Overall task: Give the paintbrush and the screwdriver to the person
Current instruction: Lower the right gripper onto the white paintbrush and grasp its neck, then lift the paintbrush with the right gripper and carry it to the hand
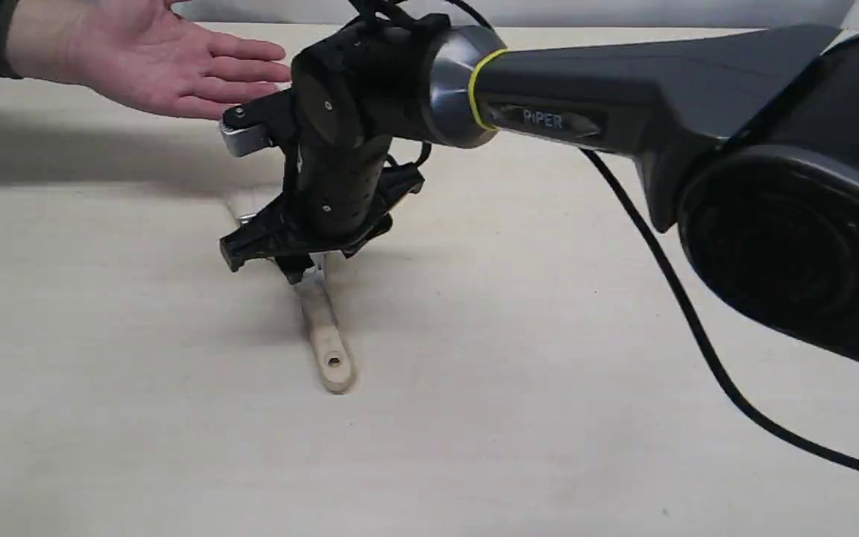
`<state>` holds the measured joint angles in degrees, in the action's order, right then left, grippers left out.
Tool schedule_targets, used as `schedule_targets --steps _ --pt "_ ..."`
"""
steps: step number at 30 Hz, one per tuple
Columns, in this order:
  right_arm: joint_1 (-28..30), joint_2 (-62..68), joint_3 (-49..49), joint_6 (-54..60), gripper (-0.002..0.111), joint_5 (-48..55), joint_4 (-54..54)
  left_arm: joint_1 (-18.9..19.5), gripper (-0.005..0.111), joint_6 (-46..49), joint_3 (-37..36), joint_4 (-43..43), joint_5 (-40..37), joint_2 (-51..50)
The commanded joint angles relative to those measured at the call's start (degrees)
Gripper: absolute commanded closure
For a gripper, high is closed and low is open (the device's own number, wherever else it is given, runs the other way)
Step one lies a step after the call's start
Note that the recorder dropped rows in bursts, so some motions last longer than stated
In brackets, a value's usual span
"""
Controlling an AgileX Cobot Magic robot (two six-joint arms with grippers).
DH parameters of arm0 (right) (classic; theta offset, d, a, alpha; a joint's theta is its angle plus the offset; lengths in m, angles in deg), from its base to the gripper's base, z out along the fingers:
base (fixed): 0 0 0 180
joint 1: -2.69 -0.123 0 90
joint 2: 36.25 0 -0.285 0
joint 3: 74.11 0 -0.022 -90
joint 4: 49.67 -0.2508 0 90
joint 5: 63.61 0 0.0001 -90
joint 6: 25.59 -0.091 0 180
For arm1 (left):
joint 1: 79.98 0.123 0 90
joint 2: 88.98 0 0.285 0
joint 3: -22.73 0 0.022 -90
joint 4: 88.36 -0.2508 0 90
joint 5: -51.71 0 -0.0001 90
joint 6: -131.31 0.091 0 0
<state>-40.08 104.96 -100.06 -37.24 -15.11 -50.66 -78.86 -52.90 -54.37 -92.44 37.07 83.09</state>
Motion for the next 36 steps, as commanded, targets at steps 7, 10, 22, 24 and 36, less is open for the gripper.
schedule_targets --steps 7,10,22,24,36 --pt "0.01 0.96 -0.09 0.43 0.054 -0.72 -2.38 -0.47 0.107 -0.12 -0.12 0.07 0.36 0.14" --pt "0.01 1.31 -0.09 0.43 0.054 -0.72 -2.38 -0.47 0.107 -0.12 -0.12 0.07 0.36 0.14" --pt "0.01 6.07 -0.09 0.23 0.067 -2.00 -3.32 -0.47 0.107 -0.12 -0.12 0.17 0.32 0.14" --pt "0.01 6.08 -0.09 0.00 0.069 -1.69 -3.32 -0.47 0.107 -0.12 -0.12 0.17 0.32 0.14" --pt "0.01 6.08 -0.09 -1.23 0.063 5.58 0.59 -0.47 0.107 -0.12 -0.12 0.17 0.32 0.14"
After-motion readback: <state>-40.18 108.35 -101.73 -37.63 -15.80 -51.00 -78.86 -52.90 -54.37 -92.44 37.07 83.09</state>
